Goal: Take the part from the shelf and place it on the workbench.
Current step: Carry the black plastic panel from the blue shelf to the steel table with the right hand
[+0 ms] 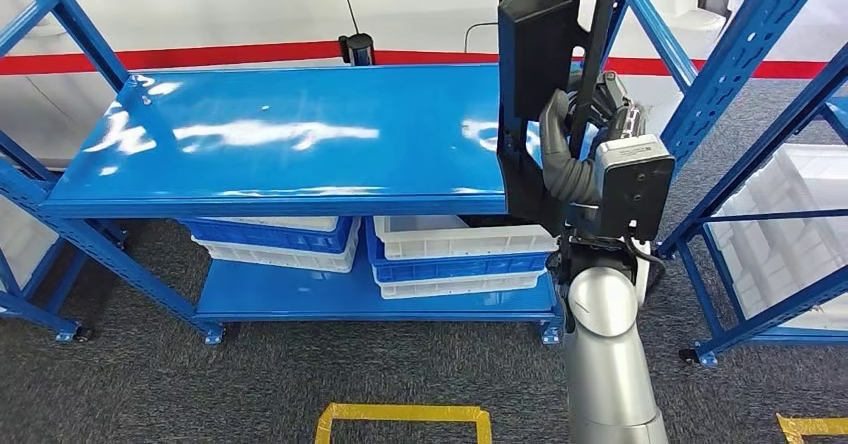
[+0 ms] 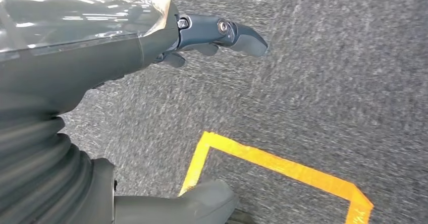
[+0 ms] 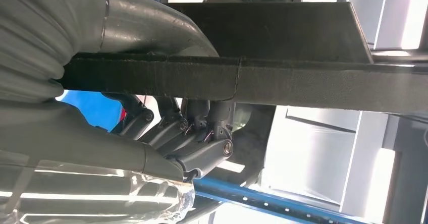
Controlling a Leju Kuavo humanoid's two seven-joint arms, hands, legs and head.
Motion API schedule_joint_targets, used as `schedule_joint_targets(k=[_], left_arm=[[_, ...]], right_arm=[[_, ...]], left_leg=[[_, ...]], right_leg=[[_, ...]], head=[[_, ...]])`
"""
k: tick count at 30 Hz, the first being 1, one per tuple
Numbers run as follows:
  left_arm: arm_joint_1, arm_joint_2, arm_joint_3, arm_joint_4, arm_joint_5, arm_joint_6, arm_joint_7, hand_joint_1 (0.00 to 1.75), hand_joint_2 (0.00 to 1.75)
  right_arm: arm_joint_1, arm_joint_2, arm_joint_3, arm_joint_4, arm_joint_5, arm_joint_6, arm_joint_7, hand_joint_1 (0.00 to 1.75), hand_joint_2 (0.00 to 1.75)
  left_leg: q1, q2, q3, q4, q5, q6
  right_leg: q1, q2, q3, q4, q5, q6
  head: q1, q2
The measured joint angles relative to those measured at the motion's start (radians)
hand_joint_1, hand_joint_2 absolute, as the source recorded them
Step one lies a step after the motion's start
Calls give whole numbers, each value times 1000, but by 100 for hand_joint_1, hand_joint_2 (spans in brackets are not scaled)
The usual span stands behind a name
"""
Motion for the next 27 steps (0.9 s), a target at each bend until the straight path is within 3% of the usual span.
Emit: schedule_joint_targets(k=[1,2,3,5,7,8,10,11,13,15,16,17,18,20,22,23,25,26,27], left_arm=[[0,0,2,0,1,-3,-2,0,175],[0,1,4,0,2,-5,-4,0,175],[0,1,7,0,2,-8,-5,0,175],[-1,3,12,0,2,-10,-8,0,175],[-2,3,15,0,2,-13,-9,0,175],[-3,3,15,0,2,-14,-10,0,175],[-2,3,16,0,2,-16,-10,0,175],[-3,2,16,0,2,-16,-11,0,175],[-3,2,16,0,3,-17,-12,0,175],[-4,4,17,0,4,-18,-14,0,175],[-4,4,17,0,5,-19,-15,0,175],[-4,4,18,0,7,-20,-16,0,175],[-4,4,18,0,9,-20,-18,0,175],[-4,3,21,0,13,-21,-20,0,175],[-4,3,25,0,17,-20,-21,0,175],[-4,3,27,0,20,-18,-21,0,175],[-3,3,34,0,27,-15,-21,0,175],[-2,4,39,0,32,-12,-21,0,175],[-1,4,43,0,37,-8,-21,0,175]], right_arm=[[0,1,0,4,0,0,0,175,175],[0,1,0,7,0,0,0,175,175],[0,1,0,11,1,1,0,175,175],[-1,2,0,16,1,1,0,175,175],[-3,6,0,18,1,1,0,175,175],[-5,7,0,18,1,1,0,175,175],[-10,9,0,20,2,1,0,175,175],[-11,9,1,21,2,1,0,175,175],[-12,8,0,22,1,1,0,175,175],[-12,7,0,24,1,1,0,175,175],[-12,7,0,25,1,1,0,175,175],[-12,7,0,26,1,1,0,175,175],[-12,7,0,27,1,1,0,175,175],[-13,7,0,28,-4,1,-2,175,175],[-15,9,0,28,-15,4,-10,175,175],[-17,10,0,28,-21,6,-16,175,175],[-17,11,-1,28,-30,9,-25,175,175],[-15,12,0,29,-34,12,-30,175,175],[-13,13,0,29,-39,15,-36,175,175]], left_leg=[[1,0,-10,52,-17,-3],[3,0,-7,75,-13,-4],[4,0,16,60,10,-4],[7,-1,110,-63,60,-1],[4,-6,194,-191,66,6],[1,-8,210,-221,59,11],[-4,-7,204,-229,69,27],[-4,-4,196,-232,79,37],[-2,2,175,-236,104,59],[-5,4,144,-235,128,68],[-7,5,127,-234,141,68],[-9,5,110,-234,153,69],[-11,6,95,-233,165,68],[-15,5,68,-231,188,64],[-20,5,50,-229,208,57],[-21,5,45,-230,218,53],[-20,6,38,-234,239,41],[-18,4,33,-233,237,35],[-15,2,24,-218,212,28]], right_leg=[[0,0,-11,1,9,1],[0,0,-23,2,17,3],[0,0,-34,3,26,5],[0,0,-51,7,39,14],[3,0,-61,9,53,27],[4,0,-64,9,60,34],[4,-1,-68,6,73,49],[4,0,-74,13,66,52],[5,1,-104,75,5,45],[5,2,-145,206,-83,34],[5,2,-157,268,-108,37],[5,2,-156,306,-112,43],[6,2,-137,309,-99,52],[9,1,-47,210,-59,60],[14,1,66,50,-63,48],[17,1,96,-2,-72,40],[18,2,98,-34,-73,29],[15,1,91,-34,-64,22],[11,0,83,-34,-52,13]], head=[[0,0],[0,0],[0,0],[0,0],[1,0],[1,0],[2,0],[2,0],[5,0],[8,0],[8,0],[9,0],[9,0],[10,0],[9,0],[8,0],[6,0],[7,0],[6,0]])
